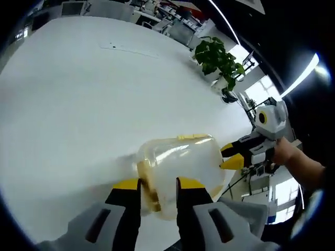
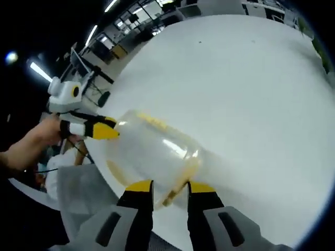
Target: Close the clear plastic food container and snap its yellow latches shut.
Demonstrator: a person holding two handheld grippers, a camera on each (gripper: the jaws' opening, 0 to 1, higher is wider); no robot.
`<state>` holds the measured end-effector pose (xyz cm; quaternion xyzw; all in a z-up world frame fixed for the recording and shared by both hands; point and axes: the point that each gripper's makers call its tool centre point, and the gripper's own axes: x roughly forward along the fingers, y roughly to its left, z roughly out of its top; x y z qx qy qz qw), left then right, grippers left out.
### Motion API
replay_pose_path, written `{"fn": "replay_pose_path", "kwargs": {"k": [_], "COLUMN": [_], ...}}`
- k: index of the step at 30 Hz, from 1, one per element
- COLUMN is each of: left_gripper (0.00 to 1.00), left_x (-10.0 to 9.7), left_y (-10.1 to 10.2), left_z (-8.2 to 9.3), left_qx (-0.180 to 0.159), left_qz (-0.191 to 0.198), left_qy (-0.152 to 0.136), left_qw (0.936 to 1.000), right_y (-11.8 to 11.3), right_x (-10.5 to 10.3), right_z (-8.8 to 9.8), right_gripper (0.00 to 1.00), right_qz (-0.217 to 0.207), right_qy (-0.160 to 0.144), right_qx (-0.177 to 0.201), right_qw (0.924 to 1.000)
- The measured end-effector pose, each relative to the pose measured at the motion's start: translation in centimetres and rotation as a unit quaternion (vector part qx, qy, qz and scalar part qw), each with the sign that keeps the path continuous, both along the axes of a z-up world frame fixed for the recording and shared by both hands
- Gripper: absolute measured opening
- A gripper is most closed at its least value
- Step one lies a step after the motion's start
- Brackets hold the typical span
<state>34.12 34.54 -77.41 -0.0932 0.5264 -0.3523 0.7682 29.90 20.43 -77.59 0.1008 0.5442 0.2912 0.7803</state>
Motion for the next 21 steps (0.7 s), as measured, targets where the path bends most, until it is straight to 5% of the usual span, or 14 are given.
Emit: {"fn": "replay_pose_path", "kwargs": {"k": [5,11,21], "left_gripper": [0.24,0.26,0.23], "left_x": [-1.6,-1.7,-1.7], "left_y": [0.5,0.5,1.5], "left_z": [-0.1,-0.1,0.6], "left_qx": [0.007,-0.008,0.019], "left_qz": [-0.023,-0.028,-0.112], "left_qy": [0.020,0.011,-0.069], "left_qw": [0.9995,0.9995,0.9911], "right_y": [0.2,0.2,0.3], "right_x": [0.1,0.1,0.1], "right_z": [0.3,0.3,0.4], "right_gripper": [0.22,0.23,0.26], "right_qz": [0.016,0.043,0.078], "right_qy": [-0.002,0.003,-0.020], "right_qx": [-0.009,-0.024,-0.049], "right_qw": [0.9998,0.9988,0.9956]}}
